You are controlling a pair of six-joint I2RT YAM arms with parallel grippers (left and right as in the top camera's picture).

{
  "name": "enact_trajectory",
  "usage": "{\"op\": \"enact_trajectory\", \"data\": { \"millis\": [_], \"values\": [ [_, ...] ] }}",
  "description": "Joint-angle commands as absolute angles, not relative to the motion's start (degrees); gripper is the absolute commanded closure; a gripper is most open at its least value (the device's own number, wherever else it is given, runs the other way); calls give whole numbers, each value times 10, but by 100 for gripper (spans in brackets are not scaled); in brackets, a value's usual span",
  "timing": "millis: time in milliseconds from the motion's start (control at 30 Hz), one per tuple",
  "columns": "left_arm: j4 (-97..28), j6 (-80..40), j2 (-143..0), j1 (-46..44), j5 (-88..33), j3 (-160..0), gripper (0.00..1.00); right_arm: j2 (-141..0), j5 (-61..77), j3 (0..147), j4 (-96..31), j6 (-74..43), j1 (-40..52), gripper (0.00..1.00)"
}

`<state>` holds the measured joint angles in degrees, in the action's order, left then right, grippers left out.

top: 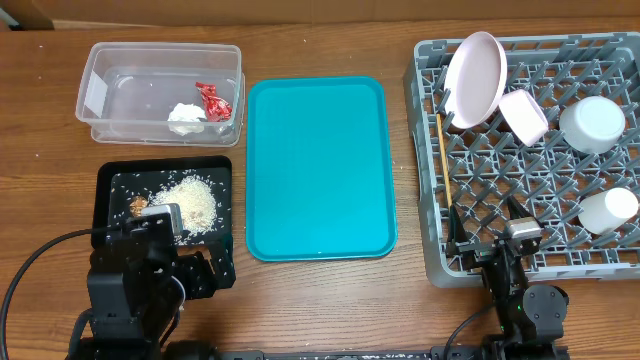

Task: Sort waste into correct bins and load items into the dishwasher

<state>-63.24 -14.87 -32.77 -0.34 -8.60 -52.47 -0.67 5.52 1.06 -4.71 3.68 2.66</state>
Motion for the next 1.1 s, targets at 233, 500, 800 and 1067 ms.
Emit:
{"op": "enact_trajectory", "data": {
  "millis": [233,500,800,1067],
  "values": [
    [-632,-154,-324,-1,-88,-522,0,-2,50,5,-44,41,24,0],
    [-632,-154,-324,-1,-88,-522,0,-2,50,5,-44,41,24,0],
    [-625,-142,-279,-4,-19,-493,0,-2,50,5,-44,41,24,0],
    [-462,-122,-141,-5,-26,-316,0,-2,50,5,-44,41,24,0]
  ]
}}
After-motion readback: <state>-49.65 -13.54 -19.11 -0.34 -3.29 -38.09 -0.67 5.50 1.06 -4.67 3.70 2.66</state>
